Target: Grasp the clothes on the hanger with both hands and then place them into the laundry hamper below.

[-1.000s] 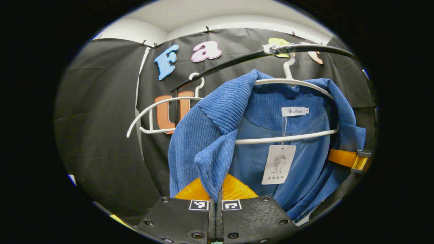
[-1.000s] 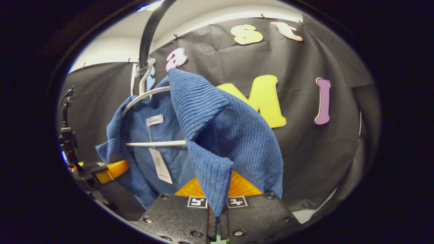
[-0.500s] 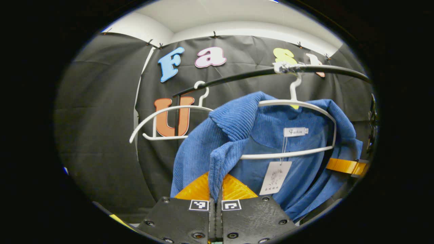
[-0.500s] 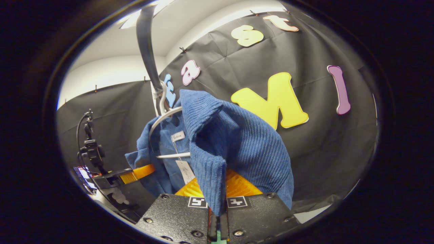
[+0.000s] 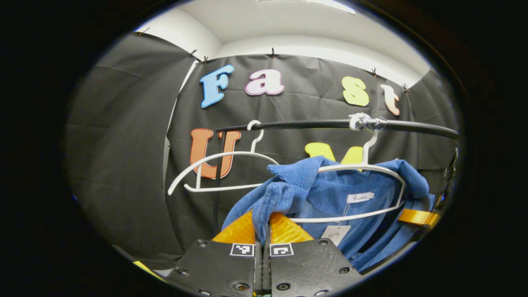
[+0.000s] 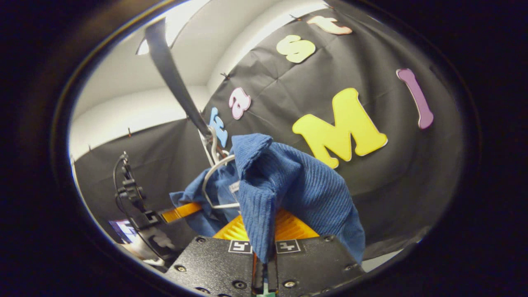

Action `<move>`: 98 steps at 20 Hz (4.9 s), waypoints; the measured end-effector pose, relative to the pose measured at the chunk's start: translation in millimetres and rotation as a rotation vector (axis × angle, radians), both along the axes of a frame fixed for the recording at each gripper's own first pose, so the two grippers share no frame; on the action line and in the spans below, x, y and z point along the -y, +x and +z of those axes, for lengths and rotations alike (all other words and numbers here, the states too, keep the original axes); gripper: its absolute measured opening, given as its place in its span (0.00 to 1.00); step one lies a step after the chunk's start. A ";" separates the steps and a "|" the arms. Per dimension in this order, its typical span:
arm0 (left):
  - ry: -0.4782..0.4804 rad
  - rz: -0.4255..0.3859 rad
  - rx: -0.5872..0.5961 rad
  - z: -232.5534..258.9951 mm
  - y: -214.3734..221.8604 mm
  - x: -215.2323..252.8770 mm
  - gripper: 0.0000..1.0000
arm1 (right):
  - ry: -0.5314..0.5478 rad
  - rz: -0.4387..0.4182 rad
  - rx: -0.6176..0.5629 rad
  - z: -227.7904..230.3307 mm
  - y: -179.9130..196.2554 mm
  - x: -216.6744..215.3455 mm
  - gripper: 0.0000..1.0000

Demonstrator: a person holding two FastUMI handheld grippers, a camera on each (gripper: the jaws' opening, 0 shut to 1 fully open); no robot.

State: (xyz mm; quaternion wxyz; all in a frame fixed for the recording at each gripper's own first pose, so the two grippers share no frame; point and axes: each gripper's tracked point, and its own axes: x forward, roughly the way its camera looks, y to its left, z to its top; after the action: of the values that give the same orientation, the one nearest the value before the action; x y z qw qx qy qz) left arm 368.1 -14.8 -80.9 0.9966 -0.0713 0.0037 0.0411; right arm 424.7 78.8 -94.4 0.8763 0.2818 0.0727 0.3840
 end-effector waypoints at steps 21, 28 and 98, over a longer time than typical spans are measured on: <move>-0.426 -0.240 0.086 51.9 38.8 -64.7 0.00 | 0.709 0.198 -0.194 70.5 56.2 58.3 0.05; -0.550 -0.369 -0.042 12.7 53.6 -59.2 0.04 | 0.766 0.197 -0.274 50.3 73.9 72.6 0.05; -0.538 -0.439 -0.311 -62.7 -104.5 23.6 0.00 | 0.360 0.257 -0.592 -50.6 -95.0 -112.9 0.05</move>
State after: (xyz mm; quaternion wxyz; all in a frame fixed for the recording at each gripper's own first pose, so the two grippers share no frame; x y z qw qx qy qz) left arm 263.7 -38.5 -143.6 0.9150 -0.3206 0.1805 -0.1654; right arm 329.7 191.7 -145.0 0.6982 0.5189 0.2893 0.3995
